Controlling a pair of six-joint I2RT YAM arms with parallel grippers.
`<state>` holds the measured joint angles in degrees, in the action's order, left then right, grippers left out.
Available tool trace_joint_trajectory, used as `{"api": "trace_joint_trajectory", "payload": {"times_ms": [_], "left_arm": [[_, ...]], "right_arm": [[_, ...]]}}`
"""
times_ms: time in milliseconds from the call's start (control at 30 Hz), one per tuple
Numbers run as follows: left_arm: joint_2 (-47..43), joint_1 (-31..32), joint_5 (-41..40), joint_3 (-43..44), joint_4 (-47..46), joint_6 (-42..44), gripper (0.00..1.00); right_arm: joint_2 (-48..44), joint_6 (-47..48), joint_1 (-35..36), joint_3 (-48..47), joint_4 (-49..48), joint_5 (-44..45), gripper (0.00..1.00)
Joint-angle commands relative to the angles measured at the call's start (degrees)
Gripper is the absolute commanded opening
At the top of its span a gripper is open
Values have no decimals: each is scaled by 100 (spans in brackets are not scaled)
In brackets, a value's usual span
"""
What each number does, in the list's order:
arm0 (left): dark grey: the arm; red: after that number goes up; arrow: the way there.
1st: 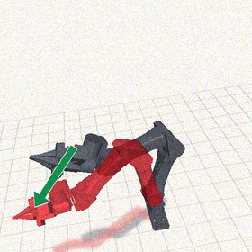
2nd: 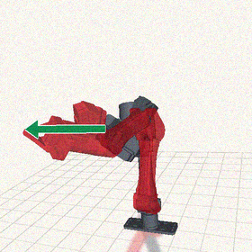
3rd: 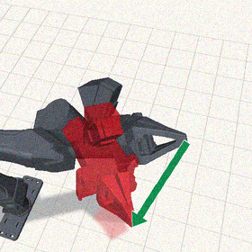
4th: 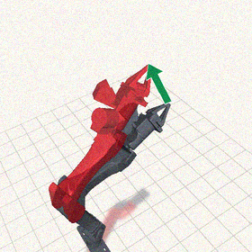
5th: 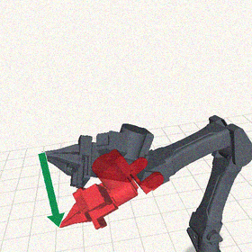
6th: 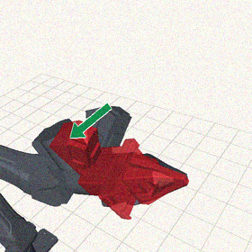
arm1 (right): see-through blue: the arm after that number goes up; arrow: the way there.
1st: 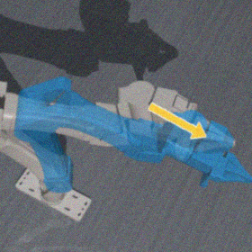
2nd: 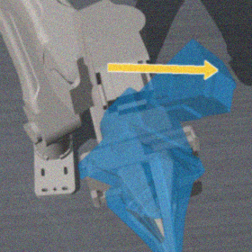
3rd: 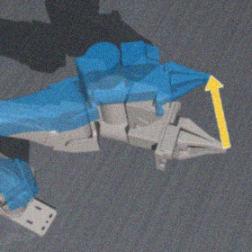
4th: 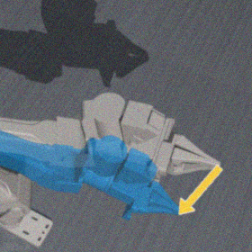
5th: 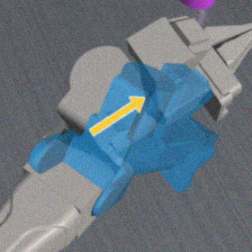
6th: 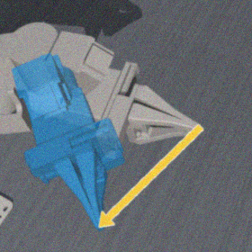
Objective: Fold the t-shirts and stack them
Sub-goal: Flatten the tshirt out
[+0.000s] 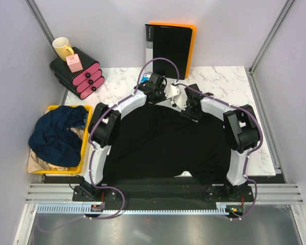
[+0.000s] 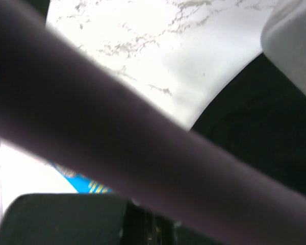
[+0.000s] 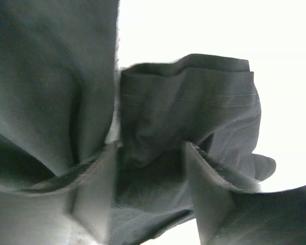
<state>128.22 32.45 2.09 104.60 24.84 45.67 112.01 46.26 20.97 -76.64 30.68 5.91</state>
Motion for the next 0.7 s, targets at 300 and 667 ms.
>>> {"api": "trace_joint_trajectory", "payload": {"times_ms": [300,667], "left_arm": [[-922,-353,-675,-1240,-454,-392,41],[-1484,-327,-517,-1591,-682,-392,54]], "right_arm": [[390,-178,557,-1360,-88,-355,85],[1561,-240,601,-2452,114,235,88]]}}
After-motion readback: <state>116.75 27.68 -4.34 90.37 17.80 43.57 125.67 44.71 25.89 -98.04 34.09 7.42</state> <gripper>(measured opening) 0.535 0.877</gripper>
